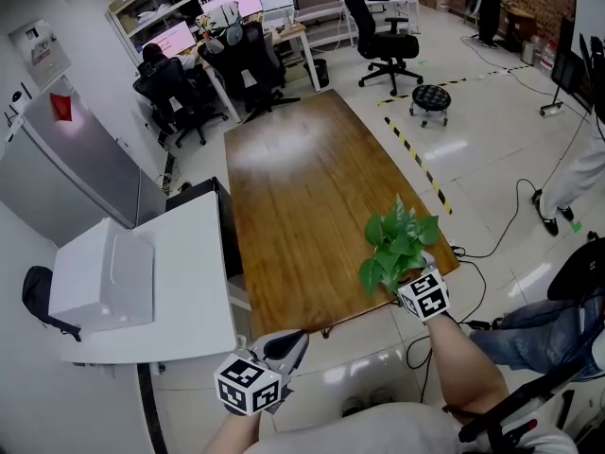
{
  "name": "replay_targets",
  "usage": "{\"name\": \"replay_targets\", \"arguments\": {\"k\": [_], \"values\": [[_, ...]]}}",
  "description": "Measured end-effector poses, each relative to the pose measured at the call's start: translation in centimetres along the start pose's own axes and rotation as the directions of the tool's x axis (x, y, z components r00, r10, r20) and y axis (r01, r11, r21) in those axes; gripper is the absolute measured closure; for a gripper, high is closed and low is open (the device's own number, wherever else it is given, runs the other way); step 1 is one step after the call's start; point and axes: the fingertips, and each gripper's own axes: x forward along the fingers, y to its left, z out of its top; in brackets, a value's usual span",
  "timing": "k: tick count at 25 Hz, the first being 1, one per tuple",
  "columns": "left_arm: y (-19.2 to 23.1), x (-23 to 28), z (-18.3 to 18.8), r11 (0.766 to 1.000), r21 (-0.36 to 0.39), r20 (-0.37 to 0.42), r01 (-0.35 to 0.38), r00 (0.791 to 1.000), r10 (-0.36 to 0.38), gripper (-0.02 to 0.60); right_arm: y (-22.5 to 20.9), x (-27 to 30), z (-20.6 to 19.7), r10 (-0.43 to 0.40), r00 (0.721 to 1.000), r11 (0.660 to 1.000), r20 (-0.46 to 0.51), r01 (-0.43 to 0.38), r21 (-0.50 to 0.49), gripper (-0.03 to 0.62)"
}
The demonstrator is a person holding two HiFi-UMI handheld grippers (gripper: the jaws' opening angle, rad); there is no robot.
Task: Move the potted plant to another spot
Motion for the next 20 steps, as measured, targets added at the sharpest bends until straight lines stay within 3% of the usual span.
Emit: {"name": "replay_targets", "arguments": {"k": [13, 20], "values": [[-1.2, -2.8, 1.6, 0.998, -0.024, 0.101, -0.059, 0.993, 0.061, 0.586, 2.2, -1.1, 5.2, 0.071, 0.997, 0.995, 0.027, -0.069, -0.070, 0.157], [0.0, -6.5, 0.5, 0.987, -0.070, 0.128, -0.144, 0.980, 0.152, 0.586, 6.5, 0.4, 7.1, 0.150, 0.988, 0.980, 0.024, -0.146, -0.133, 0.157]]}}
